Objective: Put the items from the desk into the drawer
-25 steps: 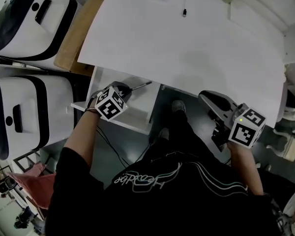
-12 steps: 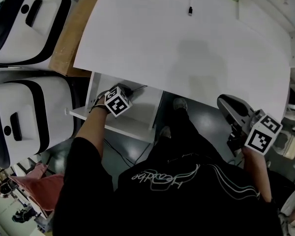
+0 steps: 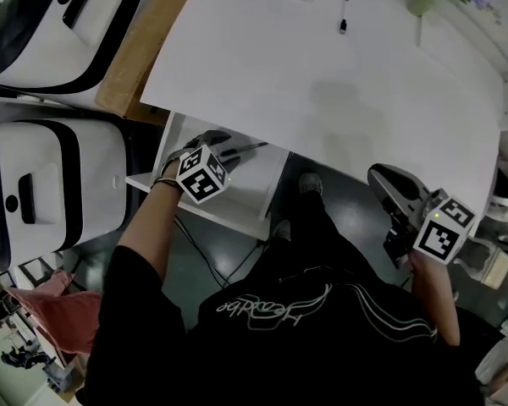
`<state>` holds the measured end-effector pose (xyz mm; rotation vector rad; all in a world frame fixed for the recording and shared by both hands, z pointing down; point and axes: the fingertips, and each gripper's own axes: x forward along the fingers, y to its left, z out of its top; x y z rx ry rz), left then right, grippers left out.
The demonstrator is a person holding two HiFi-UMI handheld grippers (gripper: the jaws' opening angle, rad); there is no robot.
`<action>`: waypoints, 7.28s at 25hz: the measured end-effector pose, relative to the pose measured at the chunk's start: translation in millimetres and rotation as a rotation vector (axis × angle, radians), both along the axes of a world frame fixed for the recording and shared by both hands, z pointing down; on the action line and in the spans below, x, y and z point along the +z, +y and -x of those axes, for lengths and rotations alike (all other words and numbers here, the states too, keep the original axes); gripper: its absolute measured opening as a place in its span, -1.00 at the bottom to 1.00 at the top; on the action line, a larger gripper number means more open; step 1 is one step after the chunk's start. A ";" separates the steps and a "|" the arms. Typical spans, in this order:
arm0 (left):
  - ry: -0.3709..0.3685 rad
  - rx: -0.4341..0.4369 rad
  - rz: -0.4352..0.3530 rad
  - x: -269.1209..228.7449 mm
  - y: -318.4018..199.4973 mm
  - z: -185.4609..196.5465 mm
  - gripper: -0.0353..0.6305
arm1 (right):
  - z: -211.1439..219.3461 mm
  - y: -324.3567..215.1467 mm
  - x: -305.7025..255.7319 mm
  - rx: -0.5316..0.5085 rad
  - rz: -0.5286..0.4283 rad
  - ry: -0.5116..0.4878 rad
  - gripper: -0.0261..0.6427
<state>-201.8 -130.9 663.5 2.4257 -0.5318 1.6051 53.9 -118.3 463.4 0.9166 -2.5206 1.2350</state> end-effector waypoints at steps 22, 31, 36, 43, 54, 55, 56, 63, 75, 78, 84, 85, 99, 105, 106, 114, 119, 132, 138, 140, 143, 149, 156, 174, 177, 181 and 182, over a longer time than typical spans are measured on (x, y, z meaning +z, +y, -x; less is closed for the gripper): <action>0.508 -0.416 0.041 -231.4 73.9 -124.6 -0.82 | 25.4 64.4 -55.9 -0.049 -0.138 -0.032 -0.74; 0.627 -0.607 0.067 -247.0 22.4 -167.3 -0.83 | 0.1 28.5 -57.1 -0.021 -0.165 -0.019 -0.74; 0.646 -0.627 0.013 -256.0 -24.3 -192.5 -0.83 | -26.2 -3.2 -51.6 -0.007 -0.179 0.017 -0.74; 0.645 -0.641 -0.053 -257.6 -105.1 -222.5 -0.82 | -67.3 -44.2 -45.0 0.042 -0.165 0.022 -0.74; 0.511 -0.659 -0.149 -211.3 -240.3 -265.4 -0.34 | -134.1 -86.9 -15.9 0.121 -0.118 0.031 -0.74; 0.484 -0.668 -0.151 -202.0 -252.1 -266.6 -0.31 | -138.4 -91.1 -14.3 0.126 -0.118 0.031 -0.74; 0.457 -0.678 -0.151 -192.0 -263.3 -267.7 -0.31 | -142.7 -95.1 -12.5 0.130 -0.117 0.031 -0.74; 0.285 -0.696 -0.132 -136.5 -316.8 -272.3 -0.32 | -162.0 -115.7 -8.1 0.178 -0.081 -0.046 -0.74; 0.166 -0.741 -0.105 -108.3 -338.7 -257.6 -0.53 | -169.1 -129.3 -7.4 0.197 -0.084 -0.035 -0.74; 0.169 -0.744 -0.098 -108.7 -337.1 -258.6 -0.67 | -168.8 -127.3 -6.7 0.198 -0.081 -0.035 -0.74; 0.180 -0.735 -0.088 -111.4 -329.5 -261.2 -0.69 | -168.7 -119.8 -6.0 0.209 -0.081 -0.033 -0.74; 0.192 -0.731 -0.078 -112.6 -325.5 -263.8 -0.69 | -168.6 -117.9 -5.8 0.211 -0.082 -0.032 -0.74; 0.336 -0.687 -0.103 -195.2 -211.2 -237.0 -0.69 | -113.7 -47.2 -39.1 0.182 -0.146 -0.048 -0.74; 0.397 -0.680 -0.134 -232.3 -134.0 -199.5 -0.69 | -74.4 -1.2 -55.8 0.138 -0.181 -0.062 -0.74; 0.406 -0.680 -0.131 -235.9 -120.0 -191.6 -0.69 | -67.2 6.5 -57.5 0.129 -0.184 -0.064 -0.74; 0.436 -0.652 -0.130 -247.5 -18.3 -129.4 -0.69 | -7.2 52.1 -65.5 0.039 -0.201 -0.075 -0.74; 0.430 -0.555 -0.088 -239.5 30.8 -96.1 -0.69 | 26.0 67.5 -66.3 -0.021 -0.200 -0.072 -0.74; 0.231 -0.209 0.038 -153.5 66.3 -37.5 -0.69 | 59.2 40.4 -49.0 -0.101 -0.121 -0.070 -0.74; 0.030 -0.062 0.071 -93.8 48.3 -9.9 -0.69 | 60.4 6.0 -41.0 -0.119 -0.099 -0.079 -0.74; -0.022 -0.026 0.078 -74.6 38.8 -3.9 -0.69 | 57.2 -4.0 -36.9 -0.120 -0.087 -0.068 -0.74; -0.058 0.021 0.114 -42.9 26.1 -2.6 -0.69 | 51.2 -18.6 -30.5 -0.117 -0.068 -0.058 -0.74; -0.122 0.193 0.199 16.0 28.0 -5.0 -0.69 | 42.6 -46.3 -22.7 -0.119 -0.049 -0.040 -0.74; -0.175 0.216 0.215 67.0 22.7 3.1 -0.69 | 35.5 -57.8 -4.7 -0.116 -0.012 -0.029 -0.74; -0.119 0.071 0.115 -9.6 23.1 5.4 -0.10 | 64.1 -13.7 -15.7 -0.134 -0.061 -0.028 -0.74; -0.054 -0.009 0.130 -52.6 28.5 5.1 -0.16 | 72.8 4.9 -25.9 -0.142 -0.096 -0.011 -0.74; 0.062 -0.129 0.057 -113.0 40.8 0.7 -0.37 | 81.7 30.2 -48.1 -0.140 -0.162 0.005 -0.74; 0.110 -0.168 0.047 -129.8 46.2 -2.2 -0.40 | 83.3 36.3 -54.0 -0.135 -0.183 0.014 -0.74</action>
